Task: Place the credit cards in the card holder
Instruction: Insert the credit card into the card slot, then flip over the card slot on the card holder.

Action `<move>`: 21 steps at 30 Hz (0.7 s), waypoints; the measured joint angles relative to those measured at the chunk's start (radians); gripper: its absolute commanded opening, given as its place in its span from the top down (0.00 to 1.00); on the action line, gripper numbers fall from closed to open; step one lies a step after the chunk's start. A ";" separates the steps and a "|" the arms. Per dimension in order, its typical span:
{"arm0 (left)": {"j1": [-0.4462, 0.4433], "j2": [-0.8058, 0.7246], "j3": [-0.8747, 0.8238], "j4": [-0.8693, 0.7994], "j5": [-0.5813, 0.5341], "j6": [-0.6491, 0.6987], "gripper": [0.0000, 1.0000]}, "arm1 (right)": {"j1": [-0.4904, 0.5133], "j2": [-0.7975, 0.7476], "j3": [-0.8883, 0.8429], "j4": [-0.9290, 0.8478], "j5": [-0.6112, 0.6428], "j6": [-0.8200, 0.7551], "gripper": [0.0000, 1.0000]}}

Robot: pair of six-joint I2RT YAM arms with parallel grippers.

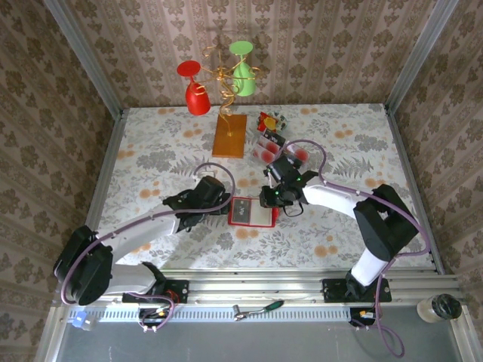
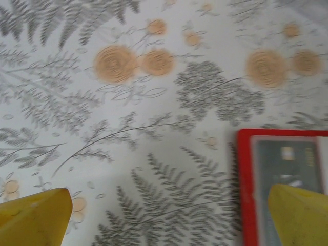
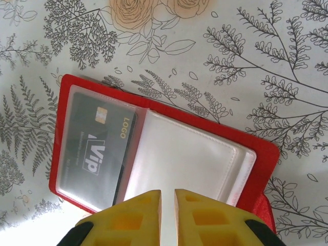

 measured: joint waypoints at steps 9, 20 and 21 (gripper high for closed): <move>-0.115 0.180 0.098 0.033 0.017 -0.004 0.01 | -0.018 0.066 0.000 0.012 0.009 0.000 0.83; -0.158 0.280 0.099 0.107 0.040 -0.018 0.01 | -0.033 0.092 -0.001 0.019 0.002 -0.003 0.84; -0.160 0.286 0.099 0.114 0.043 -0.019 0.01 | -0.033 0.094 -0.001 0.020 -0.003 -0.003 0.84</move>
